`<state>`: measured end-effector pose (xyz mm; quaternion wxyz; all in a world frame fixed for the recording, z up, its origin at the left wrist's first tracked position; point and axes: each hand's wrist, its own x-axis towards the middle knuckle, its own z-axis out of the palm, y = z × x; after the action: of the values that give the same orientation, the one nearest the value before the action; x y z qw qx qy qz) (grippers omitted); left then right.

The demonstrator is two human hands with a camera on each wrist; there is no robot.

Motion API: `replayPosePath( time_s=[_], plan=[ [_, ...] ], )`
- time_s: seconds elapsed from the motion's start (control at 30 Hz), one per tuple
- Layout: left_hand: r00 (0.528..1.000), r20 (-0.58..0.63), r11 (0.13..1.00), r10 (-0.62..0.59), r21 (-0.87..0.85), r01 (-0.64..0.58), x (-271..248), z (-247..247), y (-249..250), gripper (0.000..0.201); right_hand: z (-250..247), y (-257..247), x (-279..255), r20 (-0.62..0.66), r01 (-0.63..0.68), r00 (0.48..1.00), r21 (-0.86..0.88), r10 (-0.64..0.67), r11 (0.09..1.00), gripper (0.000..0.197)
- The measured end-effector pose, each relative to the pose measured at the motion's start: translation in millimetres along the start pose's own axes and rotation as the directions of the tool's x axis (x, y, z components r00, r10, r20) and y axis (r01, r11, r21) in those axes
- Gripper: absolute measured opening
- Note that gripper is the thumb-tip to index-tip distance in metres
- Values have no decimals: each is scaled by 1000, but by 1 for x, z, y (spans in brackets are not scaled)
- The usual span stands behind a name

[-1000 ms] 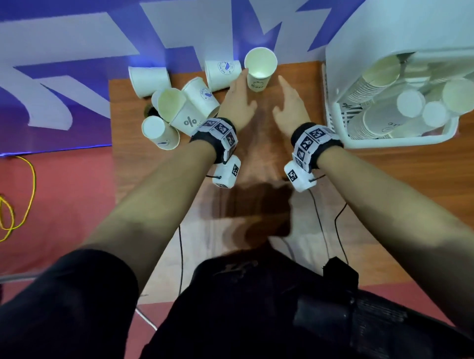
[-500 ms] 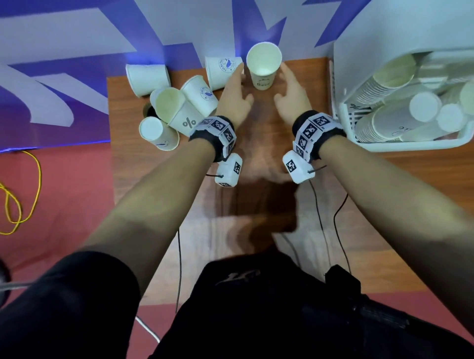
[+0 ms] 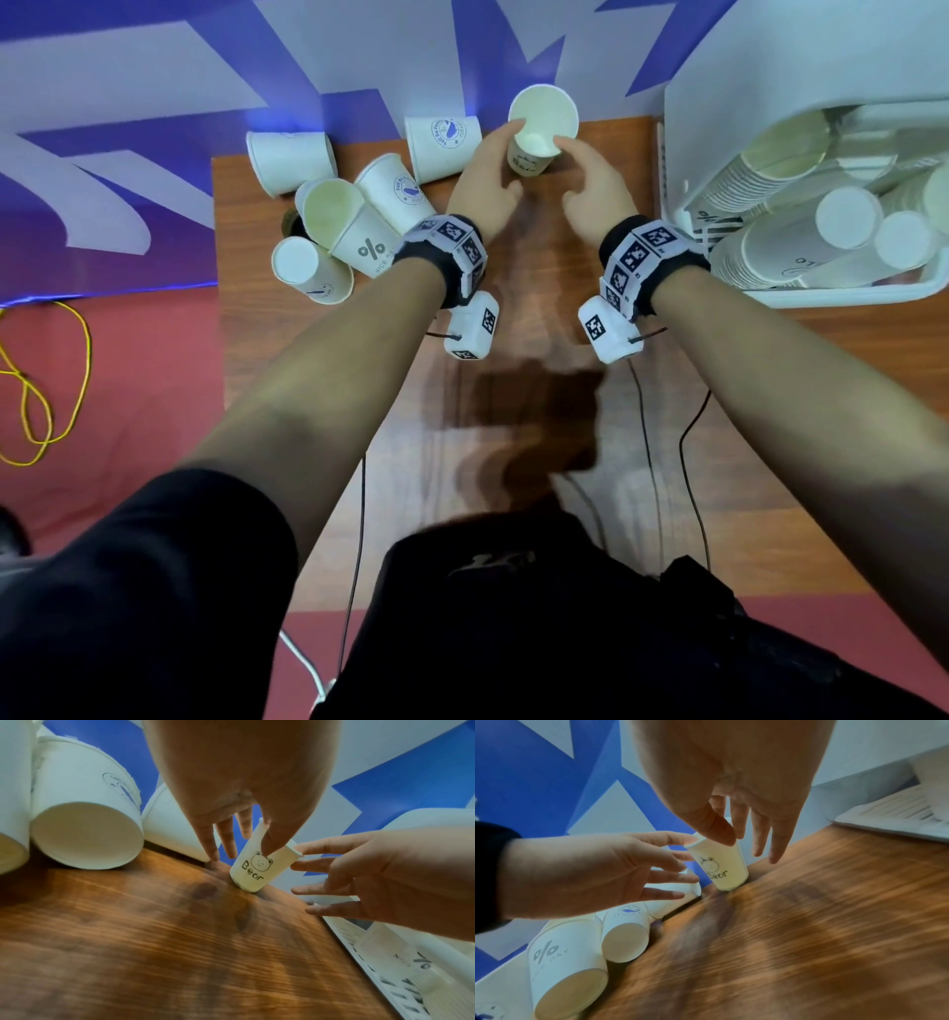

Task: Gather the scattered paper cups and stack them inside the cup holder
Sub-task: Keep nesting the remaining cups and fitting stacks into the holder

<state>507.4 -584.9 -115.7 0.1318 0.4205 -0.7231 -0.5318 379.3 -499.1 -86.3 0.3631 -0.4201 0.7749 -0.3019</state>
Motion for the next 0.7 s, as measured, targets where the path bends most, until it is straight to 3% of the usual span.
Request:
replayPosePath(
  time_s=[0.13,0.23,0.37,0.6,0.7],
  plan=[
    [997,-33,963,73,263,-62,-1,-6,-1,37,-3,6,1,-41,53,997,-113,-58,992,49],
    [993,-31,888,111,453,-85,-8,-14,-2,21,-7,14,-4,11,79,997,-283,-80,956,47],
    [991,0,794,134,598,-107,-29,-19,4,25,-13,19,-26,92,73,995,-415,-39,907,53],
    [984,164,811,76,564,-157,-36,-8,14,48,-11,15,-33,117,67,993,-335,-29,940,61],
    [991,127,847,31,523,-94,-34,6,13,53,-10,16,-31,72,23,997,-247,-5,969,59]
  ],
)
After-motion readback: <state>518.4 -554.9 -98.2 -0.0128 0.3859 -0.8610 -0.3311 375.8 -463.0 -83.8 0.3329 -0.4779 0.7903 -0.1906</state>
